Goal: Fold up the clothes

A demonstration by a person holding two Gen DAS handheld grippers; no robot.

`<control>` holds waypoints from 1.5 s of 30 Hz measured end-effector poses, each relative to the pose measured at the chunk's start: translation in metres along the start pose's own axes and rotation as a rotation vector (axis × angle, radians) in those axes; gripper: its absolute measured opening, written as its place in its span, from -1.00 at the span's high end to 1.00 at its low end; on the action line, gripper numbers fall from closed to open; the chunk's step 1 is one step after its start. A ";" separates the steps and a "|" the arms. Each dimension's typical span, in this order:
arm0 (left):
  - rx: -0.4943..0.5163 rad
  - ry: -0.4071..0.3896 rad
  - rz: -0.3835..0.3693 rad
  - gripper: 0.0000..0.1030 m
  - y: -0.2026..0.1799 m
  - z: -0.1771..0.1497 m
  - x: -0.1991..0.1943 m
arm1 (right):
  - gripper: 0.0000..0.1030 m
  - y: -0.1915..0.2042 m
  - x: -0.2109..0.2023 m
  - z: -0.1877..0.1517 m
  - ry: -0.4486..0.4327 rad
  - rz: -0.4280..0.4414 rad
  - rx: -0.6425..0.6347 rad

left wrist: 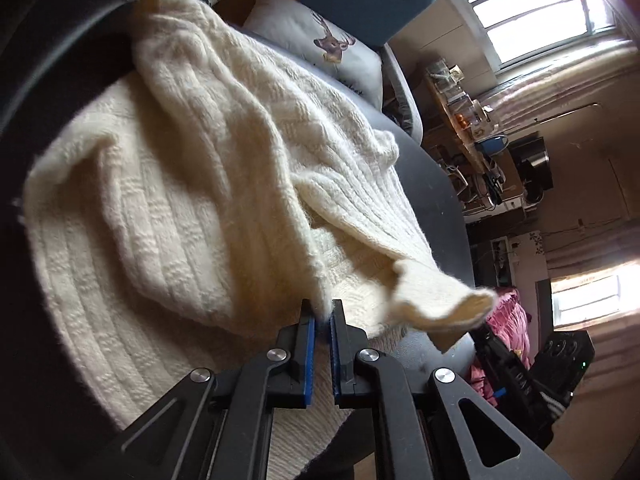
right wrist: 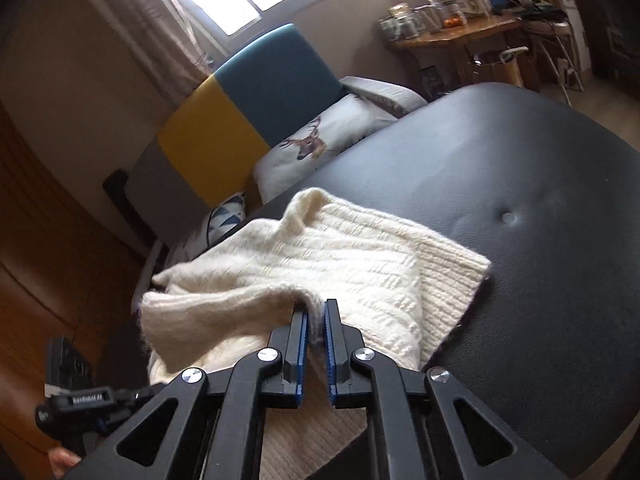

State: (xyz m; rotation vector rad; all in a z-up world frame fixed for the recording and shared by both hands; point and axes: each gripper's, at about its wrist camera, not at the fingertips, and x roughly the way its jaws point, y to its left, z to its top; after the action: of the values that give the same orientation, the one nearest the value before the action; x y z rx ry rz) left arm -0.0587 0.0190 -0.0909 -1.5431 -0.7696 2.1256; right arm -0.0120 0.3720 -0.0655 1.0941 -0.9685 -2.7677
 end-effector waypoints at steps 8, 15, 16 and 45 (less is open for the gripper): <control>-0.090 -0.088 0.114 0.96 0.070 -0.001 -0.046 | 0.84 -0.085 -0.023 0.007 -0.099 -0.088 0.288; -0.187 -0.034 -0.050 0.94 0.099 -0.013 -0.057 | 0.57 -0.105 -0.035 -0.012 -0.065 -0.059 0.379; -0.161 -0.014 -0.063 0.93 0.090 -0.015 -0.051 | 0.57 -0.100 -0.035 -0.013 -0.055 -0.052 0.357; -0.411 -0.062 -0.095 0.49 0.009 0.016 0.047 | 0.48 0.041 0.054 -0.094 0.339 -0.063 -0.306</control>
State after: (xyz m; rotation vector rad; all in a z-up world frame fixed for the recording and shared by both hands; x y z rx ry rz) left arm -0.0882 0.0376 -0.1268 -1.5986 -1.3408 2.0405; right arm -0.0032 0.2755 -0.1288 1.4852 -0.4635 -2.5356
